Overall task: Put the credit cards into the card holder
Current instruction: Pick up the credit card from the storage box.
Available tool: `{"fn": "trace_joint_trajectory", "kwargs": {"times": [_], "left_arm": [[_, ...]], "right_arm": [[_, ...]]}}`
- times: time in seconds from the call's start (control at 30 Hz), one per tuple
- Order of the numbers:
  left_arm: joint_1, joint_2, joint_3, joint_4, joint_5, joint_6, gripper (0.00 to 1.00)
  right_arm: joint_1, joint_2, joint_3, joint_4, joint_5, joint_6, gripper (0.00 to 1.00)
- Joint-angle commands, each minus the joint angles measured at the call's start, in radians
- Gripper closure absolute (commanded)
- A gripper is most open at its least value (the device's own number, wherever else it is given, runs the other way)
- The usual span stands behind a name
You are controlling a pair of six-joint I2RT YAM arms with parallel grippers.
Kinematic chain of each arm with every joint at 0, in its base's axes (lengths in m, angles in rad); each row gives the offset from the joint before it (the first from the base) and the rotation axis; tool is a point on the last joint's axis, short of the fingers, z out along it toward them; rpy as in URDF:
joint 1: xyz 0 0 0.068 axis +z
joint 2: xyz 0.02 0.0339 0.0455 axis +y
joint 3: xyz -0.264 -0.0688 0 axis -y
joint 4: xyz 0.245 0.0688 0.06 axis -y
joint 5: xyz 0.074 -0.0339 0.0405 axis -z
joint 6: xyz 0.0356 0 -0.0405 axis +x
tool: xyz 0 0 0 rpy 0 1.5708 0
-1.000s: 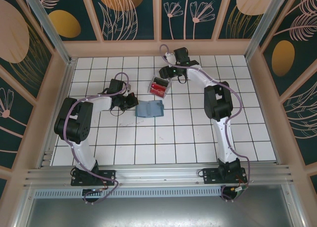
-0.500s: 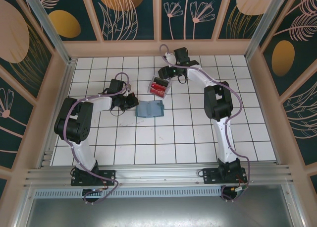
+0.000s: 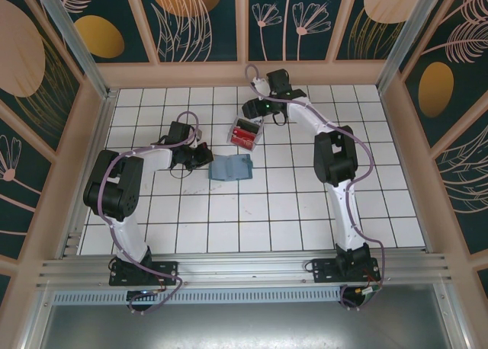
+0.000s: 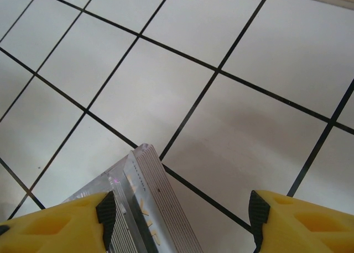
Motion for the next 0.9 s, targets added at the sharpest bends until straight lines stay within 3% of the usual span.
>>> {"fn": "trace_joint_trajectory", "kwargs": {"times": [0.0, 0.33, 0.57, 0.87], "left_arm": [[-0.005, 0.015, 0.017, 0.015, 0.019, -0.006, 1.0], [-0.005, 0.017, 0.024, 0.012, 0.022, -0.005, 1.0], [-0.005, 0.017, 0.028, 0.01, 0.022, -0.005, 1.0], [-0.005, 0.024, 0.027, 0.016, 0.024, -0.008, 1.0]], "right_arm": [[0.006, 0.043, 0.034, -0.043, -0.01, -0.017, 0.32], [0.006, 0.076, 0.054, -0.055, 0.024, -0.016, 0.34], [0.0, 0.047, 0.059, -0.03, 0.062, -0.008, 0.41], [0.001, 0.003, 0.05, 0.001, 0.068, -0.004, 0.42]]}}
